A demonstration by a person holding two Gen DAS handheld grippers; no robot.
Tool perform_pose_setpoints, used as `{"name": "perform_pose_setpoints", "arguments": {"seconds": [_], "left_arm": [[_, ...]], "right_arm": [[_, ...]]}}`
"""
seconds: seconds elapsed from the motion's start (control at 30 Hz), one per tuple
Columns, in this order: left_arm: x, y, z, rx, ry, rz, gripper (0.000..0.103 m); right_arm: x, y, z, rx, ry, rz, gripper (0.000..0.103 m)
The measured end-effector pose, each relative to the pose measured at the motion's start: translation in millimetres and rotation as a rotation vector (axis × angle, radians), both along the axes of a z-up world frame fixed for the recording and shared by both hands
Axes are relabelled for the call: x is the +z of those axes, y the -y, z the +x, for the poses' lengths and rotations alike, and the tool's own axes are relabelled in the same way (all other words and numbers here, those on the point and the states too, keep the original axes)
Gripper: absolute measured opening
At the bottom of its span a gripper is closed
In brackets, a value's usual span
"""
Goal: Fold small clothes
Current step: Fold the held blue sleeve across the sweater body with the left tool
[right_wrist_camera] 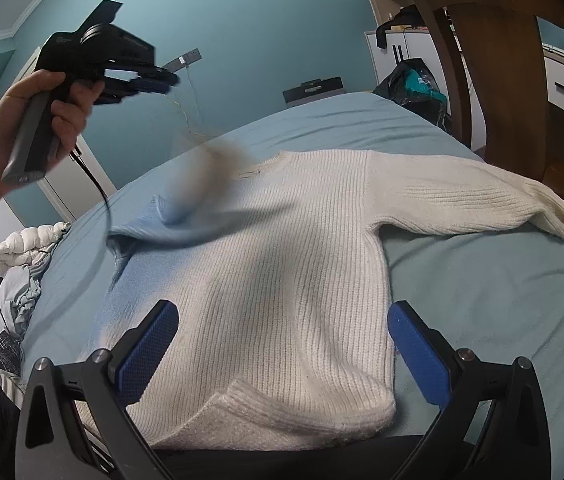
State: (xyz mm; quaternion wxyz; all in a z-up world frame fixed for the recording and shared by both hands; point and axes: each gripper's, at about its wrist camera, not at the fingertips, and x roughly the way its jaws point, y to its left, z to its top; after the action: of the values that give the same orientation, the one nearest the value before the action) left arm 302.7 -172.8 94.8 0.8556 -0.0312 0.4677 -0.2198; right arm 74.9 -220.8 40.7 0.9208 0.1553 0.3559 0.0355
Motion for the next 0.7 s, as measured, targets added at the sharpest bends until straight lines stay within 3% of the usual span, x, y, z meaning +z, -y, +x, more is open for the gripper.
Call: {"name": "perform_pose_setpoints", "arguments": {"seconds": [0.13,0.2,0.23,0.27,0.3,0.33,0.43,0.53,0.63,0.7], "left_arm": [[-10.9,-29.5,-16.4,0.030,-0.048,-0.044,0.012],[-14.3,-57.3,-21.4,0.052,-0.053,-0.016,0.021],[-18.6,-72.2,-23.1,0.066,-0.052,-0.007,0.041],[-21.5,-81.9,-31.4,0.084,-0.049,-0.004,0.079],[-25.4,-100.8,-37.7,0.130,-0.039,0.004,0.095],[-28.0,-120.0,-46.3,0.182,-0.007,0.016,0.103],[-39.0,-156.7,-62.7,0.248,0.046,0.123,0.103],[-58.3,-189.6,-75.6,0.345,0.089,0.331,0.103],[-77.8,-214.6,-80.7,0.426,0.120,0.389,0.103],[-93.2,-234.2,-74.8,0.474,0.066,0.400,0.103]], "right_arm": [[-0.6,5.8,0.9,0.002,-0.003,0.033,0.102],[-1.3,7.9,2.2,0.000,-0.009,0.045,0.102],[-1.6,8.8,2.5,-0.001,-0.012,0.048,0.102],[-1.5,8.7,2.4,-0.001,-0.012,0.048,0.102],[-1.0,8.2,2.0,-0.003,-0.011,0.046,0.102],[-0.5,7.6,1.6,-0.003,-0.011,0.043,0.102],[-2.0,5.8,4.3,-0.002,-0.034,0.035,0.102],[-4.5,5.8,10.1,-0.001,-0.072,0.025,0.102],[-8.5,3.7,15.5,-0.010,-0.130,0.002,0.102],[-9.7,3.3,19.3,-0.019,-0.178,-0.009,0.102]]}}
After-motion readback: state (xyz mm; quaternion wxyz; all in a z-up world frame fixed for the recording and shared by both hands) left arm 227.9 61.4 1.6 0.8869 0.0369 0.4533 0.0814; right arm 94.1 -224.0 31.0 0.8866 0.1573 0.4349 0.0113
